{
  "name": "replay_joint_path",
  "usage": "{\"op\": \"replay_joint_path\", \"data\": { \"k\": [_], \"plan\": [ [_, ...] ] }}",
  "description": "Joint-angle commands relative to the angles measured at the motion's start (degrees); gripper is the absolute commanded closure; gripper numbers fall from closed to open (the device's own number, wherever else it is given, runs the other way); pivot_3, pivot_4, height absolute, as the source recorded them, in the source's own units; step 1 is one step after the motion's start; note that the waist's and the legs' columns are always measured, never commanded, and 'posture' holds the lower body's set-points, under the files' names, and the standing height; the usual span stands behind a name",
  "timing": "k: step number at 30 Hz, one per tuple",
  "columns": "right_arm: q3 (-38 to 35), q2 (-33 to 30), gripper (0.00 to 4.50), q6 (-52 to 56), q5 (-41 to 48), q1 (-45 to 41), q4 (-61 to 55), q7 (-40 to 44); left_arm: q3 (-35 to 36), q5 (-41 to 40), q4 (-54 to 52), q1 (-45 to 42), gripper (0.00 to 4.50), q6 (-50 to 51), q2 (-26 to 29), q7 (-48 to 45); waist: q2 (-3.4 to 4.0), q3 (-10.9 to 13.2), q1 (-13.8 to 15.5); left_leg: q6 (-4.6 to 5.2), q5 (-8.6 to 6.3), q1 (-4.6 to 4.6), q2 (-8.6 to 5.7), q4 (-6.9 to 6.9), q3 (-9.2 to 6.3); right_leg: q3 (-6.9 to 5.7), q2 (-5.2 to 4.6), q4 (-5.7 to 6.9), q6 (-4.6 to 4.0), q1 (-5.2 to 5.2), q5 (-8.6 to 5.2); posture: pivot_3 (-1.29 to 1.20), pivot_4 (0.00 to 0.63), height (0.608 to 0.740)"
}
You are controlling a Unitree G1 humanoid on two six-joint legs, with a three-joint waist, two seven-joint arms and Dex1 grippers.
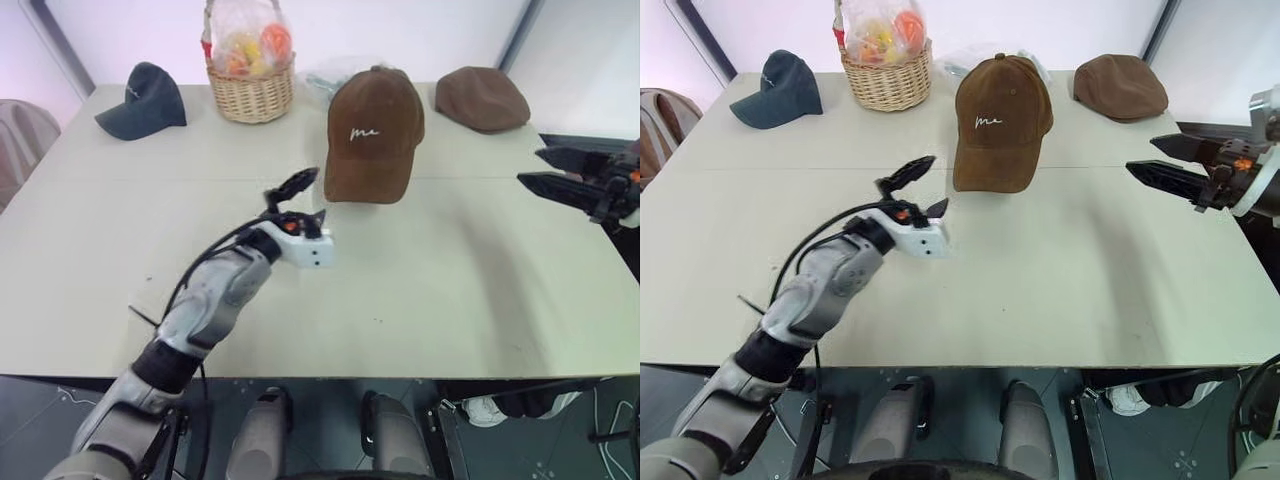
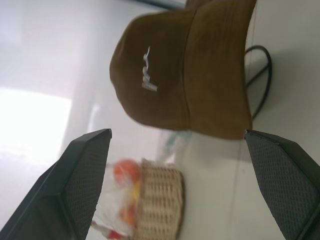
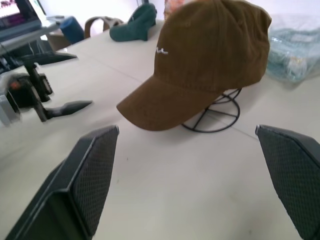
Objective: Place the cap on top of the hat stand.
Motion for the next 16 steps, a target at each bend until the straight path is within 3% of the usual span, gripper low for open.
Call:
{"op": "replay_joint_path", "data": {
  "k": [1,4,8,16],
  "plan": [
    [-2.0,-1.1,0.0,-1.0,0.4,0.0,-0.3,0.5,10.4,-12.0,-11.3,4.2,0.06,8.9,-0.9,-7.9,0.0,0.0,0.0,0.0,0.0,0.0,0.0,0.0,0.0,0.0,0.0,0.0,0.0,0.0,0.0,0.0,0.15,0.74],
    [-2.0,-1.3,0.0,-1.9,-0.1,-0.4,1.9,0.7,21.3,-23.2,-16.2,4.5,0.06,23.8,-5.9,-10.8,0.0,0.0,0.0,0.01,0.0,0.01,0.0,0.06,-0.01,-0.01,0.0,0.0,0.09,0.05,-0.06,0.0,0.15,0.74],
    [-1.9,-1.6,0.0,-2.8,-0.4,-2.0,6.1,1.4,33.3,-32.2,-16.4,0.3,0.06,39.2,-7.5,-11.2,-0.03,0.0,-0.4,0.01,0.0,0.18,0.0,0.12,-0.04,-0.02,0.02,-0.02,0.1,0.27,-0.07,0.0,0.15,0.74],
    [0.6,-2.8,0.0,-6.6,-4.1,-2.8,14.4,5.7,48.5,-48.3,-14.6,-4.4,0.06,52.3,-6.5,-11.2,-0.11,0.1,-1.8,0.02,0.0,0.17,0.0,0.1,-0.06,-0.03,0.02,-0.09,0.11,0.31,-0.07,0.0,0.15,0.74]
  ]
}}
